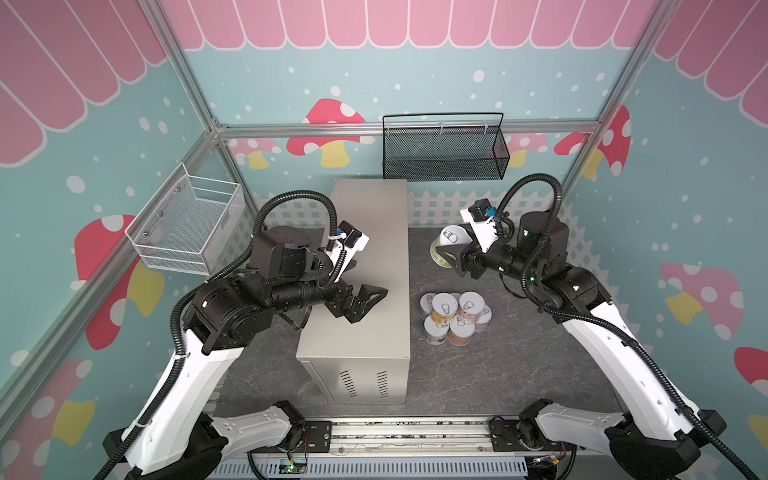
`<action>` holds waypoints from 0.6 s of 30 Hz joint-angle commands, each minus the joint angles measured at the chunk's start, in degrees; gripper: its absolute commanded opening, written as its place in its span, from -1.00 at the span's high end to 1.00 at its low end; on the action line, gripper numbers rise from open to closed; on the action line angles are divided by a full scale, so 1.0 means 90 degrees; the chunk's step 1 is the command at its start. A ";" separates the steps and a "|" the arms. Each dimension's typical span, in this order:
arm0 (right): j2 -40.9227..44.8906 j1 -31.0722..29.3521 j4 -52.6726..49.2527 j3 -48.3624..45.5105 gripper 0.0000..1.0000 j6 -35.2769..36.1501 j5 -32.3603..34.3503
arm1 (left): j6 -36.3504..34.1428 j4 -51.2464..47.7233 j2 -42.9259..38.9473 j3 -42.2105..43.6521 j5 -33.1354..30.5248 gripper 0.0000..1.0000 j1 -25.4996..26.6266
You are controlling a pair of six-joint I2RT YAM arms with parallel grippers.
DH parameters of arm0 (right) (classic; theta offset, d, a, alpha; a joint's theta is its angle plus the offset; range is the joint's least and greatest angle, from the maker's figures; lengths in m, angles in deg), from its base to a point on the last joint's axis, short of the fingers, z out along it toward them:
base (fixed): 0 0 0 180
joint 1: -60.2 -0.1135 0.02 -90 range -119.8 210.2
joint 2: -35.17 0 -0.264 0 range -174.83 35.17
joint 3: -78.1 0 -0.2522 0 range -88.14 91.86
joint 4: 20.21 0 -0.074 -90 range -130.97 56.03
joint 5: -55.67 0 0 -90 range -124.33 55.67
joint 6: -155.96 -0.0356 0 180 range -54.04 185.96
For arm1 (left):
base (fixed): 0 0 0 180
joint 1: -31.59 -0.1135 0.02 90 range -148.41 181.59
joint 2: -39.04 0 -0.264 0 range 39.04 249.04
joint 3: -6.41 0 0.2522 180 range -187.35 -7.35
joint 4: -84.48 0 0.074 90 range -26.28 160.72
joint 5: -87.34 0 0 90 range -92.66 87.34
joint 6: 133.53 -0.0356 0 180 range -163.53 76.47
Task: Place and organize the canned foods onto the counter
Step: 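Grasp the green-labelled can with the right gripper and lift it, then set the green-labelled can on the counter top and open the right gripper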
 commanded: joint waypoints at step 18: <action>-0.2022 -0.1359 -0.1205 0.2690 -0.17 0.0947 -0.1453 | 0.0257 -0.0401 -0.1180 0.0595 -0.1103 -0.99 0.0026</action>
